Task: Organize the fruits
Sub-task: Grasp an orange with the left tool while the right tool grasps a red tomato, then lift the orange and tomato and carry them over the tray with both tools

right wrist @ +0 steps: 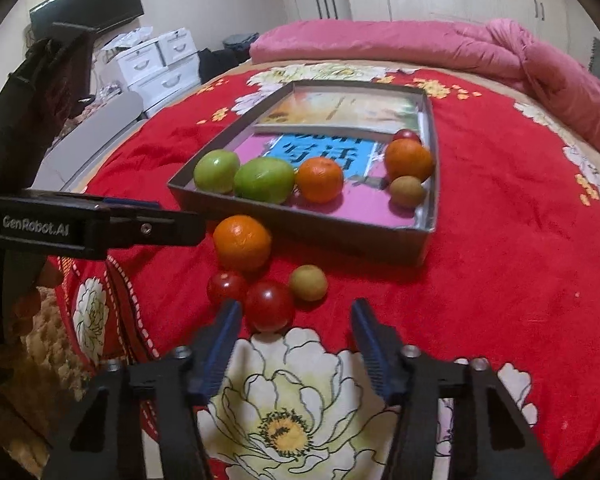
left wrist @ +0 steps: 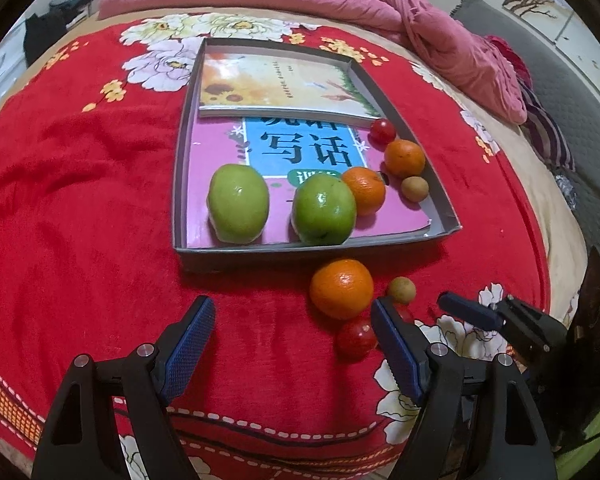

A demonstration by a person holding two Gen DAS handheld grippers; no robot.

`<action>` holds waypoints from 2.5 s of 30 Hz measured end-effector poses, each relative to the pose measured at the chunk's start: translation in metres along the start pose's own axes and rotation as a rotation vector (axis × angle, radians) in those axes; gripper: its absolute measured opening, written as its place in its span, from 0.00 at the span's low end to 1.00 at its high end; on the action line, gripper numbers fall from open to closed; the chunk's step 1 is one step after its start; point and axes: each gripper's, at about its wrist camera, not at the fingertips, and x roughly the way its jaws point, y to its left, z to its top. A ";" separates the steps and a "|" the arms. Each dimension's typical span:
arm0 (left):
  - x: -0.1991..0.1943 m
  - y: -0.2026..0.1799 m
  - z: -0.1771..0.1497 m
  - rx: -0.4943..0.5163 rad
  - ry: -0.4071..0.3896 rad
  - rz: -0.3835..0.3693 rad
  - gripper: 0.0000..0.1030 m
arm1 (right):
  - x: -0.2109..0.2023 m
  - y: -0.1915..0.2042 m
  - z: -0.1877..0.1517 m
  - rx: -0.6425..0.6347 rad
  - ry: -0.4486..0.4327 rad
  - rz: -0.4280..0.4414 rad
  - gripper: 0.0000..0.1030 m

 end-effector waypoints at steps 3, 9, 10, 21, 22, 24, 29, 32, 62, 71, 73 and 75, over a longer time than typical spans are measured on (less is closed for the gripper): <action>0.001 0.000 0.000 -0.004 0.001 -0.016 0.79 | 0.003 0.007 -0.002 -0.034 0.012 0.011 0.49; 0.003 -0.004 -0.001 0.002 0.003 -0.038 0.79 | 0.009 0.019 -0.003 -0.094 0.019 0.009 0.39; 0.003 -0.004 -0.001 0.001 0.005 -0.040 0.79 | 0.010 0.019 -0.003 -0.096 0.021 0.009 0.38; 0.012 -0.004 -0.002 -0.008 0.016 -0.057 0.79 | 0.023 0.016 0.000 -0.095 0.022 0.022 0.30; 0.013 -0.004 -0.002 -0.008 0.017 -0.058 0.79 | 0.024 0.016 0.001 -0.095 0.020 0.023 0.30; 0.016 -0.005 -0.001 -0.008 0.022 -0.058 0.79 | 0.026 0.016 0.002 -0.099 0.016 0.024 0.30; 0.022 -0.004 0.001 -0.018 0.028 -0.063 0.76 | 0.030 0.017 0.005 -0.105 0.011 0.033 0.30; 0.026 -0.004 0.002 -0.022 0.033 -0.064 0.73 | 0.032 0.018 0.006 -0.111 0.007 0.034 0.30; 0.023 -0.005 0.005 -0.032 0.016 -0.147 0.41 | 0.011 0.013 0.011 -0.065 -0.048 0.087 0.30; -0.014 -0.001 0.011 -0.018 -0.064 -0.127 0.41 | -0.009 0.007 0.018 -0.038 -0.128 0.101 0.30; -0.019 0.000 0.012 -0.020 -0.075 -0.125 0.41 | -0.012 0.006 0.020 -0.032 -0.142 0.101 0.30; -0.024 0.001 0.014 -0.021 -0.089 -0.120 0.41 | -0.015 0.006 0.021 -0.027 -0.152 0.100 0.30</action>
